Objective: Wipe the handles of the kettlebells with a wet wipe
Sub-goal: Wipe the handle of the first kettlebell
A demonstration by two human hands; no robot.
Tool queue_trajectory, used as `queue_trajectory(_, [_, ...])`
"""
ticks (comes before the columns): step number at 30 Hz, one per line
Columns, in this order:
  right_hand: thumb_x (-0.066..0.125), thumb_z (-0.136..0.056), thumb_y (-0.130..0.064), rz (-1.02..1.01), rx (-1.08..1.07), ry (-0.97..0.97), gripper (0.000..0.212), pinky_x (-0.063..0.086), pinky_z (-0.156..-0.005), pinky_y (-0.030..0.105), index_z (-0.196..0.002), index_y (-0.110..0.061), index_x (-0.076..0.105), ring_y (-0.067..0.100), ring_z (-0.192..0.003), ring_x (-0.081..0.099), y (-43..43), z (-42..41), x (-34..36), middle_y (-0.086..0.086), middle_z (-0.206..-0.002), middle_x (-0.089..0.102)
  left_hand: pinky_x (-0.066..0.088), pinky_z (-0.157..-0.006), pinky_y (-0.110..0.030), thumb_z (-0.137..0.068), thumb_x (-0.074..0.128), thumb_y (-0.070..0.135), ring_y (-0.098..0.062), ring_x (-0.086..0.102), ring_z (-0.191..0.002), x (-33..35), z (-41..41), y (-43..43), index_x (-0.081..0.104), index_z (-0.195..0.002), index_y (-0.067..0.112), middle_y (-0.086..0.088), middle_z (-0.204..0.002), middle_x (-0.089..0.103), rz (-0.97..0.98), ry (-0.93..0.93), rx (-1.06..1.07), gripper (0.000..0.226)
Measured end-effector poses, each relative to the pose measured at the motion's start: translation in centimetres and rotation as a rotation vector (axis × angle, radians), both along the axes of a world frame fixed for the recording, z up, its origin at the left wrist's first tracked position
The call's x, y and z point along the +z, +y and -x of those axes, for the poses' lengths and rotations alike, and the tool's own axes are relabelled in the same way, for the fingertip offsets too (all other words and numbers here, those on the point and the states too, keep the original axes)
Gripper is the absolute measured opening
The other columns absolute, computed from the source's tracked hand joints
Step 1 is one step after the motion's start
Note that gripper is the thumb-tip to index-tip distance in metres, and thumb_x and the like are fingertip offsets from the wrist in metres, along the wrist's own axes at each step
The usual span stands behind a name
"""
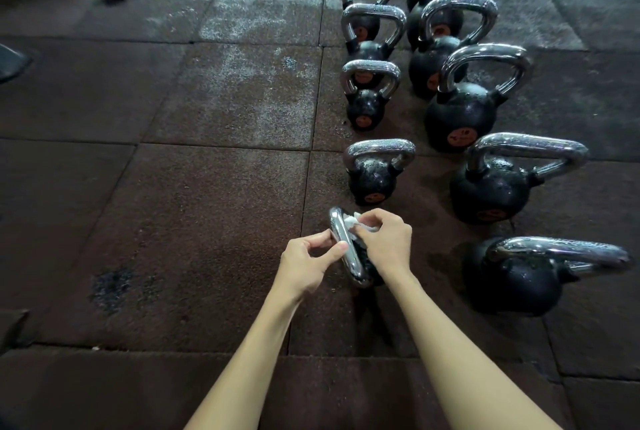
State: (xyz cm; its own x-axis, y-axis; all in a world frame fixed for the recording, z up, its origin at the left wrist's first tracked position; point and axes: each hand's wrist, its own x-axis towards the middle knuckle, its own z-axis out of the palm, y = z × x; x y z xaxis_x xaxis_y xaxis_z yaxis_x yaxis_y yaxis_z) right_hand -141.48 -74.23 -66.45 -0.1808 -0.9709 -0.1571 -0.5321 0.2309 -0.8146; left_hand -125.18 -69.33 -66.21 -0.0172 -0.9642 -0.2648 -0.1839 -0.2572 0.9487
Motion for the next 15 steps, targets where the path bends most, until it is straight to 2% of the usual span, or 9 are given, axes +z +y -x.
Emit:
queue_trajectory(2, [0.083,-0.079,-0.019,-0.015,-0.006,-0.007,0.014,0.049,-0.074,0.013,-0.090,-0.026,0.080,-0.006,-0.076,0.067,-0.1,0.0,0.1,-0.016,-0.077,0.072,0.043,-0.116,-0.043,-0.076,0.075,0.058,-0.005,0.068,-0.115,-0.1,-0.1,0.0,0.078,-0.103,0.049,0.016,-0.105,0.079,-0.004,0.005,0.007,0.029])
queue_trajectory(5, [0.082,-0.080,-0.021,-0.030,0.015,-0.002,0.012,0.053,-0.076,0.016,-0.091,-0.024,0.083,-0.003,-0.076,0.068,-0.4,-0.3,0.4,-0.013,-0.078,0.074,0.043,-0.116,-0.044,-0.071,0.075,0.065,-0.005,0.067,-0.118,-0.5,-0.5,-0.1,0.079,-0.111,0.040,0.015,-0.107,0.079,-0.021,0.014,0.024,0.047])
queue_trajectory(9, [0.078,-0.083,-0.017,-0.026,0.048,-0.037,0.011,0.045,-0.066,0.006,-0.090,-0.023,0.083,-0.005,-0.072,0.066,-0.4,-1.2,0.6,-0.012,-0.077,0.074,0.042,-0.116,-0.044,-0.074,0.075,0.059,-0.005,0.068,-0.115,-0.2,-0.5,0.1,0.077,-0.103,0.054,0.015,-0.105,0.079,-0.021,0.001,0.007,0.029])
queue_trajectory(10, [0.077,-0.082,-0.017,-0.009,0.053,-0.030,0.011,0.048,-0.070,0.010,-0.090,-0.023,0.084,-0.003,-0.074,0.067,-0.1,-1.4,0.4,-0.012,-0.079,0.075,0.044,-0.115,-0.044,-0.075,0.074,0.058,-0.004,0.068,-0.113,-0.1,-0.4,0.1,0.076,-0.101,0.056,0.016,-0.104,0.079,-0.015,-0.009,0.006,0.026])
queue_trajectory(13, [0.078,-0.078,-0.030,0.001,0.051,0.055,0.010,0.056,-0.079,0.033,-0.087,-0.030,0.083,0.012,-0.087,0.069,0.5,-1.3,-0.6,-0.011,-0.085,0.075,0.046,-0.113,-0.044,-0.074,0.073,0.060,-0.003,0.069,-0.111,0.0,0.2,0.1,0.077,-0.102,0.053,0.018,-0.102,0.079,0.001,-0.038,0.005,0.028])
queue_trajectory(15, [0.079,-0.078,-0.031,-0.018,0.055,0.052,0.008,0.056,-0.077,0.032,-0.085,-0.029,0.083,0.008,-0.082,0.070,0.3,-1.0,-0.5,-0.011,-0.080,0.076,0.046,-0.112,-0.045,-0.076,0.072,0.059,-0.004,0.069,-0.113,0.0,0.4,0.0,0.078,-0.108,0.047,0.019,-0.103,0.078,0.008,-0.049,-0.001,0.035])
